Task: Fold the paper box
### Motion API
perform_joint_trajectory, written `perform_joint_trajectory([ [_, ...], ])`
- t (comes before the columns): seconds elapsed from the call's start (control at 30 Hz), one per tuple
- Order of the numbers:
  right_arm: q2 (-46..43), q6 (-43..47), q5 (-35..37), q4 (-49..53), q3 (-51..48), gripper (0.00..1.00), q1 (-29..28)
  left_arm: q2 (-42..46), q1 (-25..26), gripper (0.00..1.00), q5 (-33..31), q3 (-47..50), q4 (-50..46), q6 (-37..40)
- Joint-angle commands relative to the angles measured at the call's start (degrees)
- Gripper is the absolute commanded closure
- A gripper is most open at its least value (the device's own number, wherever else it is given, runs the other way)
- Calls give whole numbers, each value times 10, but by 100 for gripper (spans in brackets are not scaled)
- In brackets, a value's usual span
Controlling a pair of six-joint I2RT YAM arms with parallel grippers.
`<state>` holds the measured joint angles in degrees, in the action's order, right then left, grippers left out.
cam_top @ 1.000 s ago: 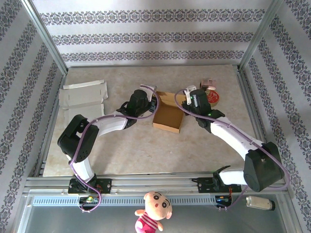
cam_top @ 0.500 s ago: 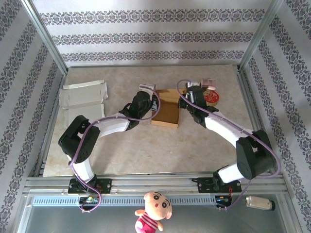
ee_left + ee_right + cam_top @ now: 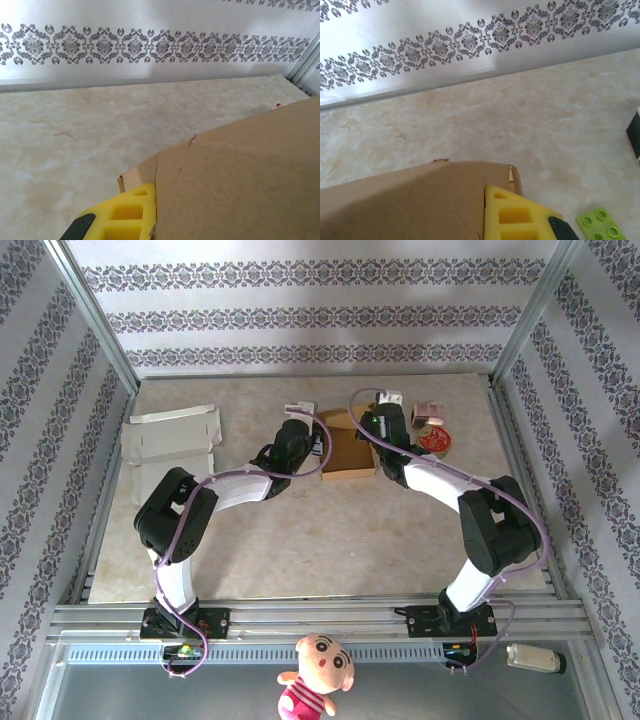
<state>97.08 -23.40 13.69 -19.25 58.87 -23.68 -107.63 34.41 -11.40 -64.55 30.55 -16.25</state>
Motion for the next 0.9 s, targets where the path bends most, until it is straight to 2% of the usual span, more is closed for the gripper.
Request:
perform_joint_trajectory([
  [0.0,14,18,-15,-57,-3,100,-9,-20,0,99,40,-15,41,-30],
  [0.2,4,57,-35,-60,-31,100,2,-34,-2,97,61,-25,31,-60],
  [0.3,-3,78,-47,-57,-43,100,1,-43,-4,95,73,-48,-6,-77],
  [0.47,-9,86,-48,-61,-65,100,4,-54,-6,95,66,-58,-36,-113],
  [0.7,-6,86,-63,-60,-68,100,5,-66,-21,96,143,-87,-57,-156],
  [0.87,-6,86,-63,-60,-64,100,4,-75,-28,95,166,-124,-97,-164],
])
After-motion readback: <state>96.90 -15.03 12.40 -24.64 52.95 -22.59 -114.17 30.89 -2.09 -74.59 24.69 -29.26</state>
